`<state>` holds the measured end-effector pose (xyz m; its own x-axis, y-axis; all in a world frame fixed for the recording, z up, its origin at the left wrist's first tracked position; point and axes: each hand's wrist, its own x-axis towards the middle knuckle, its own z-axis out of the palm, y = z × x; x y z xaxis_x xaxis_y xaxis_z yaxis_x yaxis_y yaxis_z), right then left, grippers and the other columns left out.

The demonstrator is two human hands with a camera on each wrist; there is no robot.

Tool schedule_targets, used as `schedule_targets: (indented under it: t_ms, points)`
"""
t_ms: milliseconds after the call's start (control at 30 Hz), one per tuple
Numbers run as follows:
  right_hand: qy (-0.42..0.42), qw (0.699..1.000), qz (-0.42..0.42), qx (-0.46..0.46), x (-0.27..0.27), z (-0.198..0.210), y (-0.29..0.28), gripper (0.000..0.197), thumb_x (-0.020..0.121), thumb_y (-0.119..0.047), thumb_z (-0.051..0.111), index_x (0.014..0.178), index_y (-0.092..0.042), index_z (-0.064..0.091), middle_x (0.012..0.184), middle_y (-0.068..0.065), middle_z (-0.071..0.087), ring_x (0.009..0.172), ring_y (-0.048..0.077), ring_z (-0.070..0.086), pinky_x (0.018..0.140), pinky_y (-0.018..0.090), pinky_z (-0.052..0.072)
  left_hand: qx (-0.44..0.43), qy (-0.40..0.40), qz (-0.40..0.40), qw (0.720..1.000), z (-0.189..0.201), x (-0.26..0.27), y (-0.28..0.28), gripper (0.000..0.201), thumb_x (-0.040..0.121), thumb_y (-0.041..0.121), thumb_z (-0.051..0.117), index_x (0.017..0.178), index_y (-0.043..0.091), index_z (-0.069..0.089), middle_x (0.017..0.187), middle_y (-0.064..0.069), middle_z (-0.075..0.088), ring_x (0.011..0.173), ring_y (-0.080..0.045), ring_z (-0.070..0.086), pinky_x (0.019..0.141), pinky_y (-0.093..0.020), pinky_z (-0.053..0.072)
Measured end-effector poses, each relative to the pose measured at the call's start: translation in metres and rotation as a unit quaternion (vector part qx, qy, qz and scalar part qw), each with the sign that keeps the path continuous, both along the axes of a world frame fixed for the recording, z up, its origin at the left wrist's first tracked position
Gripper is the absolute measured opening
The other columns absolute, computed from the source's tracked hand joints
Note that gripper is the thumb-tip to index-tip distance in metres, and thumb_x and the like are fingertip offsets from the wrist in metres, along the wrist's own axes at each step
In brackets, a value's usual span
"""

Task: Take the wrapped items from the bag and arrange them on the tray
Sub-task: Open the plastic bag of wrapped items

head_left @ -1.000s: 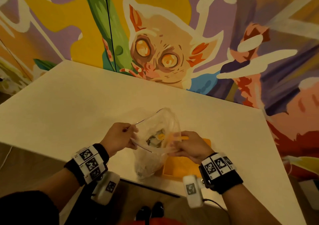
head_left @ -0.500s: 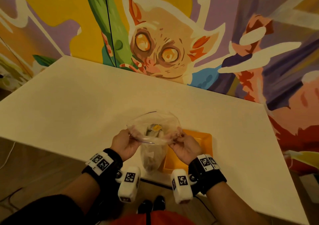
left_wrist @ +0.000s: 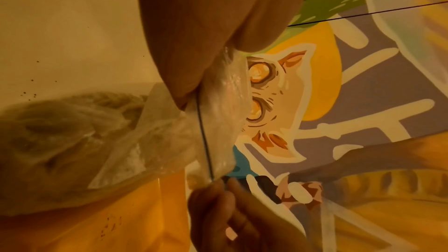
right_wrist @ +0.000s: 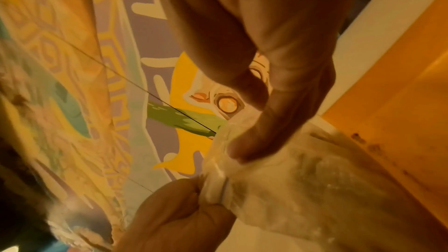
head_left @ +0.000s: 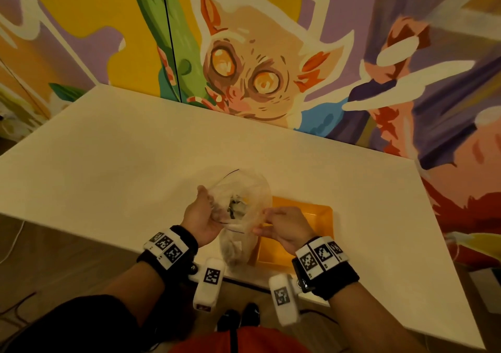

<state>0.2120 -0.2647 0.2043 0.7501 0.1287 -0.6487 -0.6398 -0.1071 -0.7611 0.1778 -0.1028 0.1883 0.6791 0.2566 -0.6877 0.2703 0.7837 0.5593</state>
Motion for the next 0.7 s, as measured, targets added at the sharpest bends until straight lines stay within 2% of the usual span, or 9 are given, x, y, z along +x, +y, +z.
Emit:
schedule_targets:
  t_ms: [67,133,167,233,267,367,500,600,700]
  points:
    - [0.034,0.999,0.003,0.013,-0.001,0.002,0.007,0.025,0.097,-0.014,0.057,0.108,0.008,0.055,0.100,0.015,0.055,0.074,0.025,0.062,0.063,0.040,0.060,0.001,-0.008,-0.026,1.000,0.010,-0.001,-0.007,0.048,0.101,0.052,0.027,0.099,0.016,0.058,0.062,-0.021,0.067,0.060,-0.036,0.065,0.043,-0.020,0.043]
    - [0.047,0.998,0.033,-0.016,-0.001,0.003,0.013,0.048,0.092,-0.038,0.063,0.114,0.003,0.051,0.099,0.013,0.054,0.071,0.023,0.062,0.061,0.038,0.059,-0.003,-0.009,-0.041,0.999,0.013,-0.001,-0.009,0.059,0.103,0.050,0.023,0.133,0.006,0.049,0.108,-0.032,0.055,0.109,-0.049,0.054,0.079,-0.030,0.056]
    - [0.048,0.996,0.060,-0.043,-0.002,0.005,0.015,0.051,0.087,-0.044,0.066,0.110,0.000,0.053,0.095,0.012,0.056,0.064,0.022,0.062,0.060,0.036,0.058,-0.009,-0.013,-0.044,0.999,0.012,0.000,-0.009,0.056,0.102,0.051,0.024,0.129,0.011,0.053,0.109,-0.030,0.058,0.094,-0.050,0.062,0.078,-0.030,0.056]
    - [0.034,0.991,0.104,-0.082,-0.005,0.004,0.021,0.043,0.081,-0.040,0.076,0.094,-0.002,0.062,0.082,0.011,0.061,0.058,0.022,0.062,0.061,0.036,0.058,-0.028,-0.010,-0.037,0.999,0.004,0.001,-0.007,0.048,0.100,0.055,0.029,0.085,0.016,0.053,0.048,-0.011,0.052,0.038,-0.025,0.045,0.044,-0.021,0.042]
    - [0.017,0.988,0.119,-0.101,-0.007,0.001,0.022,0.038,0.076,-0.034,0.080,0.090,-0.002,0.066,0.081,0.012,0.066,0.064,0.024,0.066,0.065,0.040,0.060,-0.047,-0.008,-0.030,0.998,-0.003,0.003,-0.005,0.049,0.099,0.056,0.034,0.073,0.015,0.044,0.045,0.002,0.029,0.035,-0.017,0.032,0.040,-0.019,0.034]
    - [-0.002,0.981,0.119,-0.153,0.002,-0.028,0.022,0.035,0.066,-0.020,0.080,0.092,0.002,0.070,0.085,0.015,0.072,0.078,0.032,0.072,0.071,0.053,0.059,0.008,-0.013,-0.108,0.994,-0.008,-0.001,0.000,0.043,0.093,0.052,0.055,0.083,0.010,0.054,0.065,-0.005,0.055,0.052,-0.018,0.055,0.052,-0.028,0.048]
    - [0.014,0.992,0.035,-0.118,0.001,-0.018,0.017,0.012,0.079,-0.011,0.074,0.072,-0.004,0.068,0.063,0.009,0.059,0.046,0.018,0.047,0.046,0.028,0.040,0.301,0.043,-0.258,0.917,-0.011,-0.010,0.011,0.052,0.079,0.038,0.077,0.116,0.011,0.053,0.099,-0.005,0.061,0.076,-0.017,0.053,0.060,-0.030,0.043]
    - [0.041,0.998,-0.007,-0.049,-0.001,-0.016,0.011,0.020,0.091,0.005,0.055,0.075,-0.006,0.057,0.068,0.010,0.057,0.048,0.016,0.041,0.045,0.024,0.031,0.407,0.056,-0.303,0.860,-0.017,-0.015,0.022,0.036,0.081,0.027,0.077,0.102,0.003,0.058,0.080,-0.010,0.060,0.059,-0.017,0.051,0.047,-0.028,0.042]
    - [0.075,0.995,-0.048,0.040,-0.003,-0.017,0.007,0.025,0.091,0.016,0.042,0.078,-0.003,0.051,0.076,0.016,0.055,0.056,0.023,0.049,0.049,0.031,0.042,0.375,0.028,-0.276,0.885,-0.020,-0.019,0.028,0.024,0.085,0.012,0.073,0.088,-0.011,0.066,0.072,-0.019,0.062,0.053,-0.023,0.060,0.053,-0.032,0.054]
